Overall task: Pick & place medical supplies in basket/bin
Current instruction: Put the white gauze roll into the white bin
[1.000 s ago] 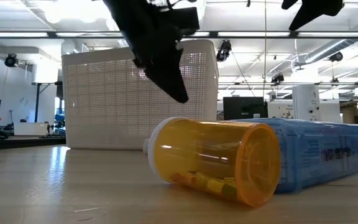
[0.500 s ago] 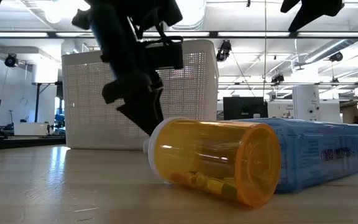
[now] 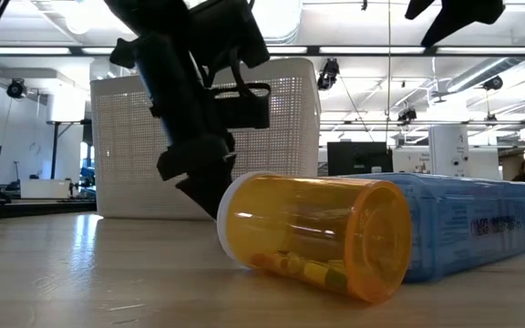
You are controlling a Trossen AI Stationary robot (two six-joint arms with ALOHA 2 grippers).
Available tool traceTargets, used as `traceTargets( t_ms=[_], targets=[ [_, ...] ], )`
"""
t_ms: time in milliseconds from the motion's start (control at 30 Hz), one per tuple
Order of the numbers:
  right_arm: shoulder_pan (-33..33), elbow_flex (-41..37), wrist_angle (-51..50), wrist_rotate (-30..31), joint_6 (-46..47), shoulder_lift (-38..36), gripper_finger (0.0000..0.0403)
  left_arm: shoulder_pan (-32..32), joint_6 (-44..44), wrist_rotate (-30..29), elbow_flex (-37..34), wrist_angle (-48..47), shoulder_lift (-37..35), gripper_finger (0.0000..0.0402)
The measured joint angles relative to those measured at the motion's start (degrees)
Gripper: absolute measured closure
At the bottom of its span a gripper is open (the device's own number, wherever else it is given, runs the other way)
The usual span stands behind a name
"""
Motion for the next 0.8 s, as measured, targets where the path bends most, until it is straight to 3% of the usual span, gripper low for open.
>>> traceTargets(
  t_ms=[367, 600, 667, 800],
  targets=[
    [0.0, 0.0, 0.1, 1.6, 0.2, 0.0, 0.0099, -1.1, -6.5, -0.2, 0.1, -1.6, -1.7, 0.0356],
    [0.1, 0.0, 0.2, 1.6, -0.5, 0.0, 0.0099, -8.7, -12.1, -1.3, 9.2, -9.7, -10.0, 0.0354],
    [0.0, 0.0, 0.2, 1.6, -0.8, 0.0, 0.0099, -11.6, -12.4, -5.0, 12.5, -9.8, -13.1, 0.0351],
    [0.0, 0.0, 0.4, 2.2, -2.9, 0.0, 0.0099, -14.3, -10.2, -23.1, 18.4, -11.1, -16.9, 0.0350]
  ],
)
